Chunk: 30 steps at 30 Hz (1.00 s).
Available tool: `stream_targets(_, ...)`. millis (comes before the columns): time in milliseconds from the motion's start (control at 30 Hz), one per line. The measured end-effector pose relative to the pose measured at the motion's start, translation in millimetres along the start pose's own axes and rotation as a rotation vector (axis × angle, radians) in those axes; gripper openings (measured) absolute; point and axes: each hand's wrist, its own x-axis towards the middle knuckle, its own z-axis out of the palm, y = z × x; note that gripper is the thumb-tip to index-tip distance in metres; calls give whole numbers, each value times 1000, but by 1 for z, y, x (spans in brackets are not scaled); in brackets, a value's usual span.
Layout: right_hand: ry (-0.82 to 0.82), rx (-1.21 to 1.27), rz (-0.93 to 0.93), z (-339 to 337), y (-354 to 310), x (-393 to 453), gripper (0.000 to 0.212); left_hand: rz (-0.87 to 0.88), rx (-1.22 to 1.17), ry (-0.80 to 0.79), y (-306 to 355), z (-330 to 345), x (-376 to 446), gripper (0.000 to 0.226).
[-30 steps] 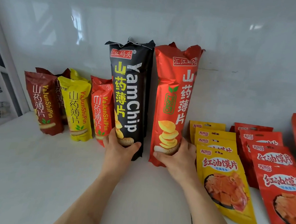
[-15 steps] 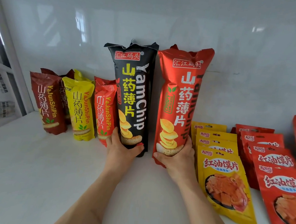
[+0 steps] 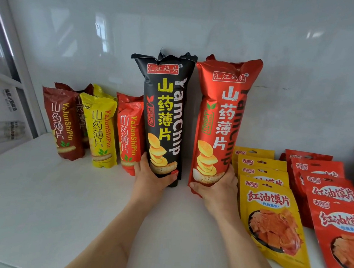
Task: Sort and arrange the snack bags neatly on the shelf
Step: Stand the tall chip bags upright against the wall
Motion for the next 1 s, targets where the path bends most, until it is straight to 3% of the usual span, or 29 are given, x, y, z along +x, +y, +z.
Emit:
stream_targets(700,-13,-11,9,-4,-3,-11,127,-53,103,-12,4,-5,-6,100)
stream_targets(900,65,2,-24,-15,-14,-22,124,-87,224,-40,5,-15,-18,93)
stream_targets(1000,144,-42,-88,-25,-24,-31,112,-95,274,-58,5,-20,-22,90)
